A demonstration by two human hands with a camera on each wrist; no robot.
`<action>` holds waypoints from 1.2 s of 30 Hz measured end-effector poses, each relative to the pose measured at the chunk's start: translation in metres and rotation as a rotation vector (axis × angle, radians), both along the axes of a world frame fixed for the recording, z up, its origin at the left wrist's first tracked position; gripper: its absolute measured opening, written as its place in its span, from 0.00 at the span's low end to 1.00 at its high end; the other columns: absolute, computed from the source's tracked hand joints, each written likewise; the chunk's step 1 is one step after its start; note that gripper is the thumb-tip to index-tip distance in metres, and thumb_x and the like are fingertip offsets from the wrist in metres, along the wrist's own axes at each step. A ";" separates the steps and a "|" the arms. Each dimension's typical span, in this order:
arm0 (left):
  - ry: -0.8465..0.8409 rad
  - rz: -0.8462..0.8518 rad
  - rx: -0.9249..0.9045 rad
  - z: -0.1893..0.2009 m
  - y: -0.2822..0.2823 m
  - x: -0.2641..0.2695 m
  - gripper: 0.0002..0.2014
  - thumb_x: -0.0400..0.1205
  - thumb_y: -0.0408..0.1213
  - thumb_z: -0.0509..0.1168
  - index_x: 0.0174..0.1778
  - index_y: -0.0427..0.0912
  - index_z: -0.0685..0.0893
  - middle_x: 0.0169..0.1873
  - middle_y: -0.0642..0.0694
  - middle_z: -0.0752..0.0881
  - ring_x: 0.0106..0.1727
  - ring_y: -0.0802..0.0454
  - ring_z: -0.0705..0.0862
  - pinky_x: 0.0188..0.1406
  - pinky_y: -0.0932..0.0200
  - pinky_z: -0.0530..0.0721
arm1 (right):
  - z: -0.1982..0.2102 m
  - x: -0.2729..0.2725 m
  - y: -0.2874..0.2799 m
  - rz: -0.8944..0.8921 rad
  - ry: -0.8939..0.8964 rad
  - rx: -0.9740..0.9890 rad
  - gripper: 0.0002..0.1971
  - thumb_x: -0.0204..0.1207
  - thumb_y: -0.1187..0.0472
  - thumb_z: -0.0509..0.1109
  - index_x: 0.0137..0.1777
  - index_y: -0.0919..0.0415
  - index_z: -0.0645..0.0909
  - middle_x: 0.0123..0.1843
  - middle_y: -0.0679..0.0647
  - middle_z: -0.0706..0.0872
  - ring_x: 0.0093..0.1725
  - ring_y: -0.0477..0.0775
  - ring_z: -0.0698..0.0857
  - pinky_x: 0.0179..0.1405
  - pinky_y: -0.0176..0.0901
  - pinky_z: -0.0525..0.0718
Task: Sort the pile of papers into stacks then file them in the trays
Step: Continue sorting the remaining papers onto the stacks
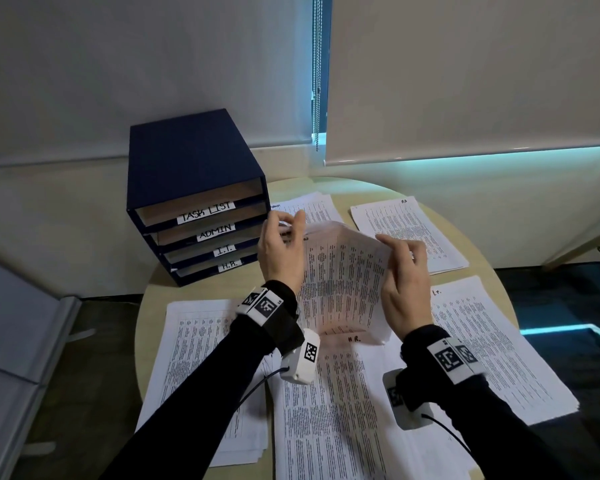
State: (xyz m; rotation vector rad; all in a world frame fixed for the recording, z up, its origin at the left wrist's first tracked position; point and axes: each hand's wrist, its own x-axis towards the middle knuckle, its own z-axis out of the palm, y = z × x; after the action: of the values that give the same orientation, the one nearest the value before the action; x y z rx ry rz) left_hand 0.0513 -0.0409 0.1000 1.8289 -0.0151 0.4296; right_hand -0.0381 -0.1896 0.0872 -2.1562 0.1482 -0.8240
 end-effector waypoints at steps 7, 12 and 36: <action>-0.016 -0.213 -0.148 -0.012 0.013 -0.008 0.29 0.74 0.72 0.57 0.61 0.54 0.69 0.54 0.50 0.81 0.53 0.56 0.83 0.54 0.55 0.80 | 0.000 0.005 -0.005 -0.061 -0.013 0.061 0.24 0.65 0.72 0.51 0.59 0.67 0.80 0.48 0.58 0.72 0.41 0.40 0.67 0.46 0.17 0.67; 0.244 -0.367 0.126 -0.058 0.019 -0.041 0.33 0.83 0.47 0.65 0.77 0.47 0.53 0.65 0.58 0.70 0.60 0.59 0.76 0.67 0.59 0.69 | -0.005 0.009 -0.009 -0.051 -0.035 0.149 0.22 0.73 0.71 0.52 0.67 0.66 0.72 0.57 0.57 0.73 0.53 0.42 0.70 0.59 0.30 0.68; 0.664 -0.276 -0.147 -0.098 0.032 -0.008 0.35 0.82 0.56 0.63 0.83 0.50 0.59 0.82 0.49 0.61 0.79 0.49 0.66 0.79 0.40 0.64 | -0.095 0.023 -0.036 -0.019 0.656 0.760 0.09 0.78 0.71 0.58 0.57 0.65 0.71 0.40 0.60 0.77 0.35 0.55 0.76 0.35 0.45 0.77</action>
State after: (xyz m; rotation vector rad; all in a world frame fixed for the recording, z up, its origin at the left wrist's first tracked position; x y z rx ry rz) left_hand 0.0437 -0.0088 0.0015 1.7145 0.2122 -0.3704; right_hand -0.0153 -0.2258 -0.0076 -1.6029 0.6936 0.0001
